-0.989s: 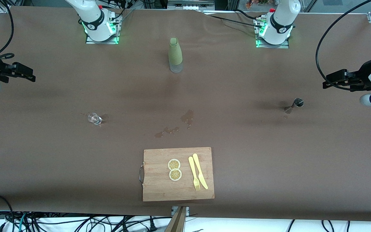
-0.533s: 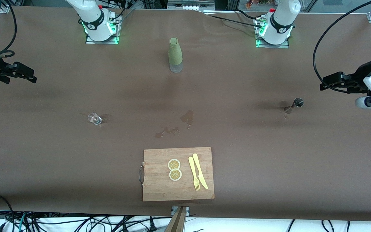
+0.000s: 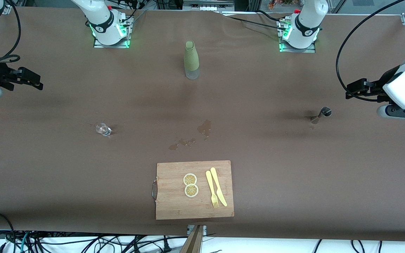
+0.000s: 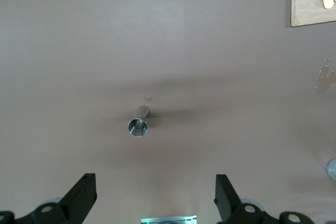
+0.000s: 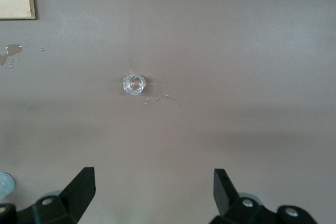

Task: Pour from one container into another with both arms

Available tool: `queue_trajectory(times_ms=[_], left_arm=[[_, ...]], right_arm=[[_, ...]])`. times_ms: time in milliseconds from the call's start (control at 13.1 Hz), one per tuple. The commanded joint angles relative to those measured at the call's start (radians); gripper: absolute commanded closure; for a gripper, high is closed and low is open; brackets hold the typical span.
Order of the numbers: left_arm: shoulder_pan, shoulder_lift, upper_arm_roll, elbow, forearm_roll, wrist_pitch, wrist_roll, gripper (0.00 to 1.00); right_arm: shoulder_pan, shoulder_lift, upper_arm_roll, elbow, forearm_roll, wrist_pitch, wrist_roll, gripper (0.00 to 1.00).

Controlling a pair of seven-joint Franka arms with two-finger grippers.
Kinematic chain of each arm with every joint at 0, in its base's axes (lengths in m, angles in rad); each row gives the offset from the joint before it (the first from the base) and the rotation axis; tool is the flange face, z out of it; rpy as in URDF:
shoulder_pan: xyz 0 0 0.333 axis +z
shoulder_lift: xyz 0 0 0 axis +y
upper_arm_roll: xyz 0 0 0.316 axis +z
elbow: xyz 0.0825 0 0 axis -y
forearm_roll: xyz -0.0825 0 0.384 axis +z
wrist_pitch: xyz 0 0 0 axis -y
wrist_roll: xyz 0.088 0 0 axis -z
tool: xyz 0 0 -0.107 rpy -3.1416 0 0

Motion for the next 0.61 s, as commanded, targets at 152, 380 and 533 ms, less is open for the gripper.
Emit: queue_trajectory(times_ms=[152,380,533], left_arm=[[0.013,0.0,-0.001,0.001,0.02,0.01,0.005,0.0],[0.03,0.0,-0.001,0.001,0.009,0.011,0.006,0.0],[0.034,0.0,-0.001,-0.001,0.006,0.013,0.005,0.0]], right_arm=[[-0.005,-0.008,0.003,0.002,0.011,-0.014,0.015,0.0],[-0.005,-0.008,0.003,0.002,0.011,-0.014,0.015,0.0],[-0.005,-0.008,0.003,0.002,0.011,-0.014,0.014,0.0]])
